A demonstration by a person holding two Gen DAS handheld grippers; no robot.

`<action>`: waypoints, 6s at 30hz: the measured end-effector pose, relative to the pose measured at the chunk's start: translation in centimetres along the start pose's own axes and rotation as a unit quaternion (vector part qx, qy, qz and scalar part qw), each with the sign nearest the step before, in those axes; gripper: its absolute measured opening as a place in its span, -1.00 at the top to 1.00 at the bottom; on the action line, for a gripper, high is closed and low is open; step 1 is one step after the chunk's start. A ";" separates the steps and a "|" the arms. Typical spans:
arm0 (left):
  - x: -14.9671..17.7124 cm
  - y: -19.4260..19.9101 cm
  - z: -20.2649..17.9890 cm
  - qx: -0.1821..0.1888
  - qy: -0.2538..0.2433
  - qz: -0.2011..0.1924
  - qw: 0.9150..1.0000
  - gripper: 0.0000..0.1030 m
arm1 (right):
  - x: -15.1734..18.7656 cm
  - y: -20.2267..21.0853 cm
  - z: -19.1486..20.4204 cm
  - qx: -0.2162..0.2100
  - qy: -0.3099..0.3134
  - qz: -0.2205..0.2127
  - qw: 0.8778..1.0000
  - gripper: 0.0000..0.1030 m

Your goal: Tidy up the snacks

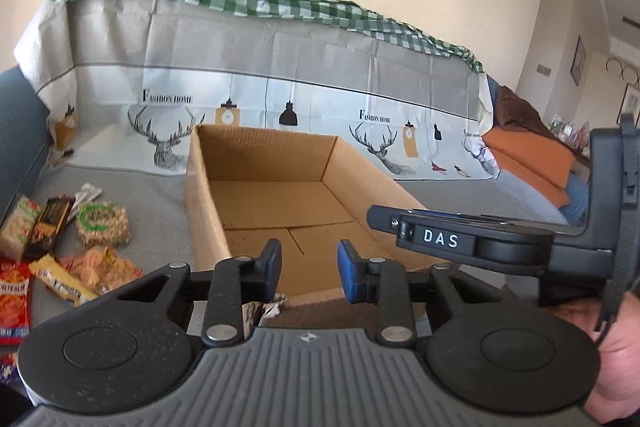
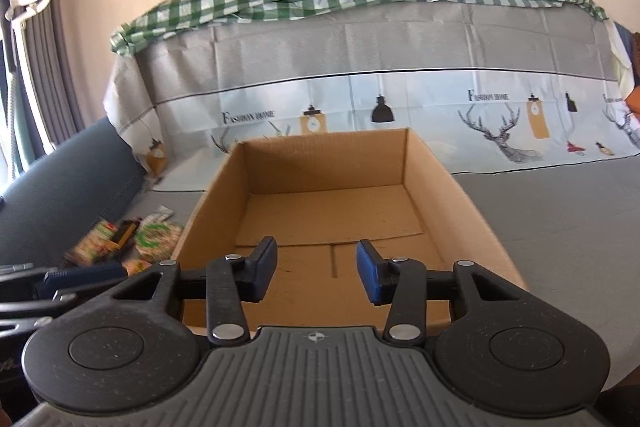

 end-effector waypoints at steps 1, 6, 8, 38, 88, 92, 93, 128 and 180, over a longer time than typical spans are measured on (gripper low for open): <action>-0.2 0.5 0.4 0.002 0.004 0.000 1.000 0.34 | 0.0 0.0 0.4 -0.005 -0.004 0.000 1.000 0.10; -1.4 3.3 2.5 0.011 -0.030 -0.021 0.999 0.34 | 0.1 0.1 3.0 -0.035 -0.004 -0.004 0.999 0.04; -0.9 3.8 4.5 -0.006 -0.027 -0.015 0.999 0.34 | 0.2 0.1 4.2 -0.045 0.003 -0.006 0.999 0.04; 13.6 4.4 23.4 -0.140 0.459 0.095 0.872 0.27 | 7.5 -7.6 19.3 -0.141 0.123 0.079 0.979 -0.04; 6.5 3.4 20.1 -0.157 0.290 0.027 0.944 0.65 | 2.7 -2.2 14.4 -0.164 0.104 -0.040 0.980 0.37; 4.7 4.5 19.0 -0.143 0.275 0.002 0.951 0.65 | 1.8 -0.6 10.7 -0.150 0.067 -0.061 0.985 0.37; 4.5 4.8 18.7 -0.139 0.274 0.000 0.952 0.65 | 1.4 -0.4 9.9 -0.147 0.055 -0.063 0.986 0.37; 2.8 2.8 15.1 -0.085 0.202 -0.008 0.976 0.65 | -3.3 -0.9 -1.2 -0.083 0.022 -0.114 0.990 0.37; -8.2 -6.5 2.4 0.010 0.136 -0.005 0.991 0.65 | -4.1 -1.8 -3.1 -0.101 -0.022 -0.116 0.988 0.36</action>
Point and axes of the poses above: each gripper's, at about its wrist camera, not at the fingertips, and y roughly against the way its jaws point, z to its left, x to its underside, the point moved 7 cm from there along -y, roughly the way its jaws point, and after that the axes turned 10 degrees about -y, right-handed, at the moved point
